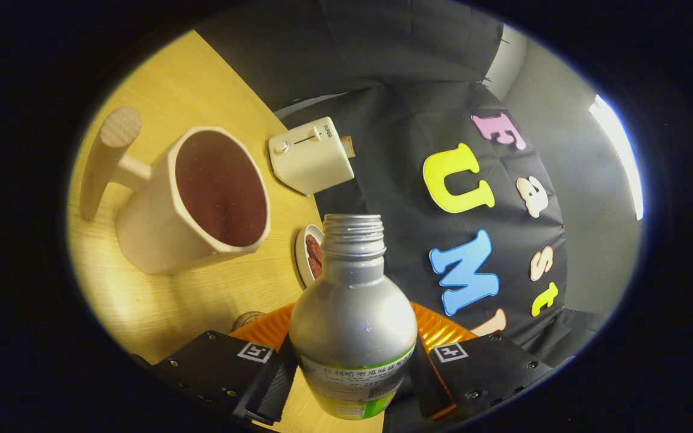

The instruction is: Take the bottle from table, then pour the juice into the cup, finally place the bottle on the coaster

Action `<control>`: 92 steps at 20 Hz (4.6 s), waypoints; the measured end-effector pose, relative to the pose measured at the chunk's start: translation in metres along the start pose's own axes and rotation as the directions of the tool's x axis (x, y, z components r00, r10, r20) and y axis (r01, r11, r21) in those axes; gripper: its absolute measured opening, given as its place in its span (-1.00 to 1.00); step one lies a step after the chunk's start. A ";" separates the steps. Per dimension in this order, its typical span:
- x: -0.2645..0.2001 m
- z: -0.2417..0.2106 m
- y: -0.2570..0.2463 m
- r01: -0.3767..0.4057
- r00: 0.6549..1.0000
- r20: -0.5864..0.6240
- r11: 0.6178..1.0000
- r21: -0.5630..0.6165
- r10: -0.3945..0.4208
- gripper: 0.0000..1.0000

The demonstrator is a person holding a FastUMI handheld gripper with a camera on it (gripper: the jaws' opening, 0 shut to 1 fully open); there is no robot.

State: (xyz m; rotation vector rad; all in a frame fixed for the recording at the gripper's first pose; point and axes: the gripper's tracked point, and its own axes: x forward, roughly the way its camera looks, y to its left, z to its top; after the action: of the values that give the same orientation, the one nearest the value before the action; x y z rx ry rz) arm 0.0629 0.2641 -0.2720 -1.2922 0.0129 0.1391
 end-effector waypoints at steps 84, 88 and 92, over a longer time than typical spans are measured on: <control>-0.003 0.026 -0.043 0.225 0.973 0.174 0.765 -0.604 -0.149 0.60; -0.003 0.027 -0.044 0.232 0.972 0.182 0.750 -0.619 -0.150 0.61; 0.004 0.033 -0.044 0.226 0.973 0.181 0.738 -0.636 -0.142 0.60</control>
State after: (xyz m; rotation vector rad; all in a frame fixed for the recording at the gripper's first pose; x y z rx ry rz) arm 0.0691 0.2840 -0.2207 -1.9828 -0.2965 0.0475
